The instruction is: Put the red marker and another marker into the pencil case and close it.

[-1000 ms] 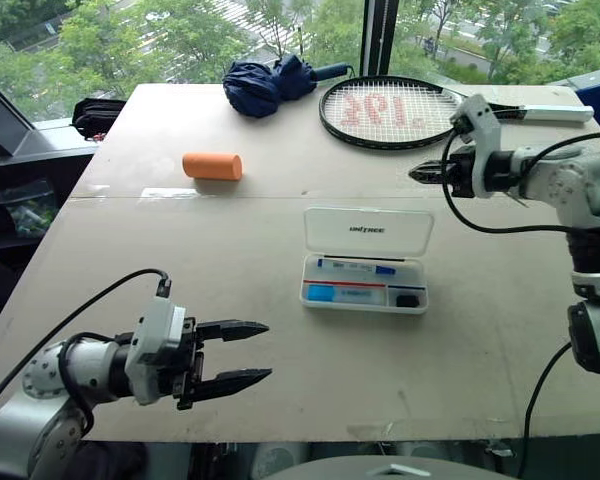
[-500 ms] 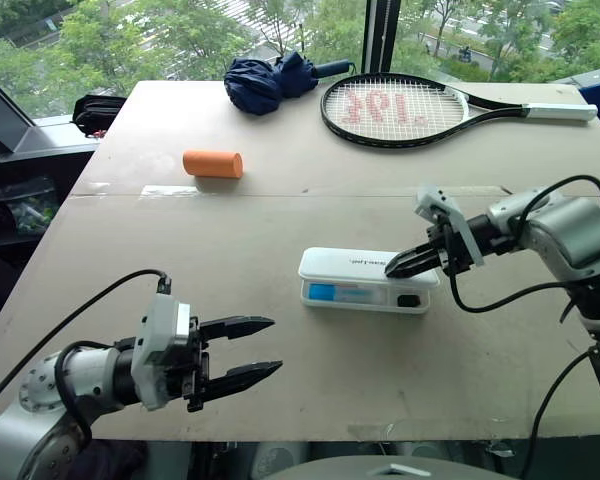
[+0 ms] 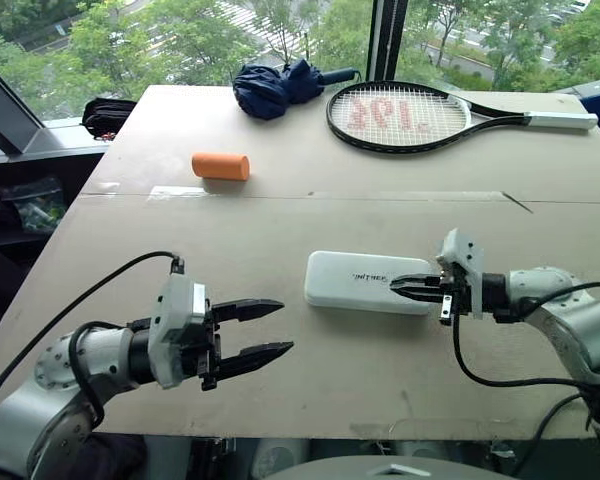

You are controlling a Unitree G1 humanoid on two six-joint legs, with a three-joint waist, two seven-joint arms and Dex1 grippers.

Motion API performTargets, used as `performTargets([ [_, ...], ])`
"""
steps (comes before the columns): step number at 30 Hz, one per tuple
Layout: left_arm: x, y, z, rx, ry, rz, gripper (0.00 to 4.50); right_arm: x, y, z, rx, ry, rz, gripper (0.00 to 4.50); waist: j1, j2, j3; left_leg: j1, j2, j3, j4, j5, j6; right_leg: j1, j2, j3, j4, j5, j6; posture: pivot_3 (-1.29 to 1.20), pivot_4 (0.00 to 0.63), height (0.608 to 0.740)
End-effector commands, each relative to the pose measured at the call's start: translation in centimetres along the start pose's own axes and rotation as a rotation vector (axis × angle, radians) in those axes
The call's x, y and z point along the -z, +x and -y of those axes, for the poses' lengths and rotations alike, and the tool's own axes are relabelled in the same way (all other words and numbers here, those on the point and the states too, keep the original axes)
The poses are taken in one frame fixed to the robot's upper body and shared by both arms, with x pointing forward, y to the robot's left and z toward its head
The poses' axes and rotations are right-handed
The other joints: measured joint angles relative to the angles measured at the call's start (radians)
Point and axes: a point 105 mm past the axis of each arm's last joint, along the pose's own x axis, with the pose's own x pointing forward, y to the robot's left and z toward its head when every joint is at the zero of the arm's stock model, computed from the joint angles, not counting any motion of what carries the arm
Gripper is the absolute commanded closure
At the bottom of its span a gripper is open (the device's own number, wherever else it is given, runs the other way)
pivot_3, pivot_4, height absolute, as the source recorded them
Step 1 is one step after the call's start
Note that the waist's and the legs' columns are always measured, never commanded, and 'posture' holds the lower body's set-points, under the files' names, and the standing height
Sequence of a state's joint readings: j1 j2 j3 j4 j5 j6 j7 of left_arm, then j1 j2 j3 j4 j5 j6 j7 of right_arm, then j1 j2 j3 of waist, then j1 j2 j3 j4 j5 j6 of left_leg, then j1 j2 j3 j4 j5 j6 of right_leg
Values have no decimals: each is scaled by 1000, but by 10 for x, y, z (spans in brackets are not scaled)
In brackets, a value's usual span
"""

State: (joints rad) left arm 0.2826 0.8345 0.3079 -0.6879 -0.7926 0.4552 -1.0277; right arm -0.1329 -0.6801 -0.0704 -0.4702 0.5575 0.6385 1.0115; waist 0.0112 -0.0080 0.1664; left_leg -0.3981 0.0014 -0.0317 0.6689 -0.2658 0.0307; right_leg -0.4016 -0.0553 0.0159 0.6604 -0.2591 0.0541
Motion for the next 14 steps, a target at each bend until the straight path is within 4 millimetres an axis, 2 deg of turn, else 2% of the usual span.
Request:
performTargets([
  [1, -1, -5, 1, -31, -5, -19, 1720, -2, -44, -6, 79, -130, -16, 3144, 5, -1, 0, 0, 0, 0, 0, 0, 0, 0, 0, 0, 0, 0, 0, 0, 150, 730],
  [4, 7, -17, -1, -70, -30, -53, 1720, 15, -80, -11, 167, -147, -83, 1745, 3, -2, -1, 0, 0, -2, -1, 0, 0, 1, 1, -2, -1, 0, 0, 0, 150, 730],
  [5, 10, -22, -2, -88, -41, -71, 1720, 17, -92, -12, 208, -137, -90, 1447, 0, -1, 0, 0, 1, -2, -1, 0, 0, 1, 1, -2, -1, 0, 0, 0, 150, 730],
  [6, 15, -28, -2, -105, -51, -90, 1720, 20, -104, -16, 244, -138, -112, 859, -3, 0, -1, 1, 1, 0, -1, 0, 0, 0, 1, 0, 0, 0, 0, 0, 150, 730],
  [8, 24, -39, -2, -131, -83, -126, 1720, 26, -129, -25, 308, -123, -149, 19, -2, 1, -1, 3, 2, 2, -1, 0, 0, 1, 3, 2, 1, -1, -1, 0, 150, 730],
  [14, 30, -43, -2, -120, -114, -150, 1720, 32, -159, -43, 377, -102, -203, 19, 1, 0, -1, 5, 3, 2, 0, 0, 0, 4, 4, 2, 0, -3, -4, 0, 150, 730],
])
